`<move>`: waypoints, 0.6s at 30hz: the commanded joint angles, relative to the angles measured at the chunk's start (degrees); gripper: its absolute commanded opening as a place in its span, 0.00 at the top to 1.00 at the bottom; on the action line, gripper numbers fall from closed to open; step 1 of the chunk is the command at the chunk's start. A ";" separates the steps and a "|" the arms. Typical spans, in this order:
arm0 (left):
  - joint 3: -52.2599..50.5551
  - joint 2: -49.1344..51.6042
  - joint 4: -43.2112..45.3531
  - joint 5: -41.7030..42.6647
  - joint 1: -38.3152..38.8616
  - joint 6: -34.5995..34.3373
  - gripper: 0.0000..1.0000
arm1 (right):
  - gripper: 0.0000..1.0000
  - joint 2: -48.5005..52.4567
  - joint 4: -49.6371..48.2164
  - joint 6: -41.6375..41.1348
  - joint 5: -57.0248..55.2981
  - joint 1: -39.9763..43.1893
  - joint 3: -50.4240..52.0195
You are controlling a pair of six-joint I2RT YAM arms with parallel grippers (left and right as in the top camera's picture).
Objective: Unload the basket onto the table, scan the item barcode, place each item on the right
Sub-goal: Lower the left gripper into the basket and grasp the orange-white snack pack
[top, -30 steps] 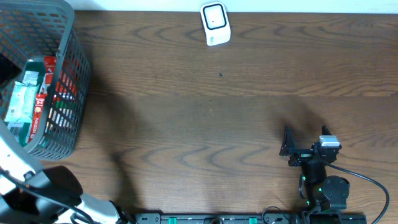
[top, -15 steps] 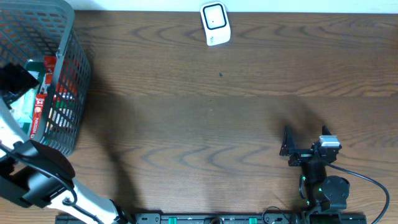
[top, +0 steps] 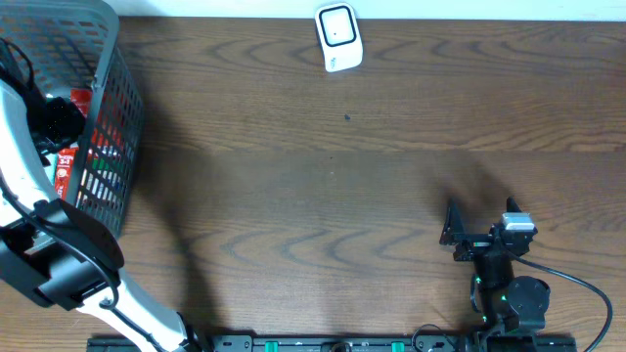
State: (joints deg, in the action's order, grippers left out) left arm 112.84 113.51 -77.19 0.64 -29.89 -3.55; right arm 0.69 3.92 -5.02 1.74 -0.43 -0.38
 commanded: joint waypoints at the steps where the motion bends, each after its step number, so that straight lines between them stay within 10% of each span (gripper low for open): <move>1: -2.49 2.36 0.33 -0.28 0.35 1.66 0.24 | 0.01 -0.31 0.20 -0.52 0.09 0.98 0.09; 18: -5.35 3.30 5.97 -3.50 -3.32 0.92 0.21 | 0.01 -0.31 0.20 -0.52 0.07 0.98 0.09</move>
State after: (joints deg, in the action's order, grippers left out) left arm 108.55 116.71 -71.59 -1.58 -31.92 -2.74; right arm 0.69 3.92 -5.02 1.76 -0.43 -0.38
